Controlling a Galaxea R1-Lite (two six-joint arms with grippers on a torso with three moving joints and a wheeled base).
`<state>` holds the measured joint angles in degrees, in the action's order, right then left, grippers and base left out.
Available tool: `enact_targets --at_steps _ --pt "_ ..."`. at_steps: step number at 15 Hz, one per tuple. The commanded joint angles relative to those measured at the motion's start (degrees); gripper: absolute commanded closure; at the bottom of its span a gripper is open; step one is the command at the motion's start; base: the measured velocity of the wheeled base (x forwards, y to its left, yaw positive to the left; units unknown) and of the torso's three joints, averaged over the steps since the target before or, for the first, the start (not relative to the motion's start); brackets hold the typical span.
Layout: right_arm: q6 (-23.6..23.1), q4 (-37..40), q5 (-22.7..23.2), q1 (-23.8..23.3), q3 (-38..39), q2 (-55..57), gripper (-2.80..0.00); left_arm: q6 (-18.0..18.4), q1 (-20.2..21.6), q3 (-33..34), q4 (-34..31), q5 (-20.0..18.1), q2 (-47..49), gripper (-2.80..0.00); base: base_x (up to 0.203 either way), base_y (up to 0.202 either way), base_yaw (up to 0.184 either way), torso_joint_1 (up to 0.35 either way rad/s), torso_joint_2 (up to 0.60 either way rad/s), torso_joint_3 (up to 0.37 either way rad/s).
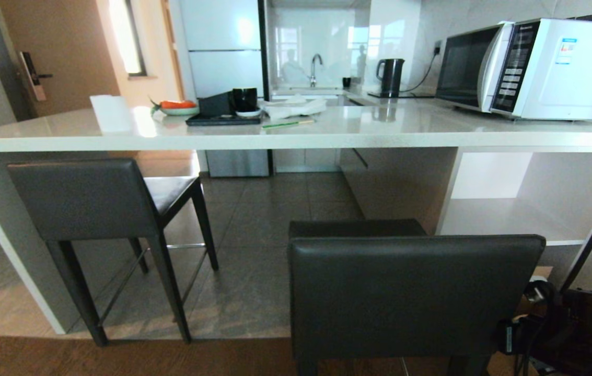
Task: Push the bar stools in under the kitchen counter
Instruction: Push the gray chair back under the dining table
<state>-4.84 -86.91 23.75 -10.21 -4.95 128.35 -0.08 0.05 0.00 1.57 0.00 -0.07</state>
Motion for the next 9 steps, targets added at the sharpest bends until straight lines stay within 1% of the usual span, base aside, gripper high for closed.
enact_targets --at_steps 1,4,5,7,8,9 --pt "0.1 -0.8 0.0 2.5 -1.1 -0.9 0.0 0.0 0.0 0.4 0.0 0.0 0.0 0.0 0.0 0.0 0.0 0.0 0.0 0.0" --pt "0.3 -0.8 -0.1 5.7 -1.6 -1.9 0.0 -0.1 0.0 0.4 0.1 0.0 0.0 0.0 0.0 0.0 0.0 0.0 0.0 0.0" --pt "0.7 -0.8 -0.7 6.9 -1.9 -2.6 0.0 0.1 0.0 0.4 0.1 0.0 0.0 0.0 0.0 0.0 0.0 0.0 0.0 0.0" --pt "1.8 -0.8 -2.9 6.7 -2.5 -3.4 0.0 0.1 0.0 0.4 0.1 0.1 0.0 0.0 0.0 0.0 0.0 0.0 0.0 0.0" --pt "1.9 -0.8 -3.1 6.2 -2.1 -4.1 0.0 -0.1 0.0 -0.7 0.2 0.2 0.0 0.0 0.0 0.0 0.0 0.0 0.0 0.0" --pt "2.1 -0.8 -3.2 5.6 -1.8 -5.0 0.0 -0.3 0.0 -3.5 -0.2 0.1 0.1 0.0 0.0 0.0 0.0 0.0 0.0 0.0"
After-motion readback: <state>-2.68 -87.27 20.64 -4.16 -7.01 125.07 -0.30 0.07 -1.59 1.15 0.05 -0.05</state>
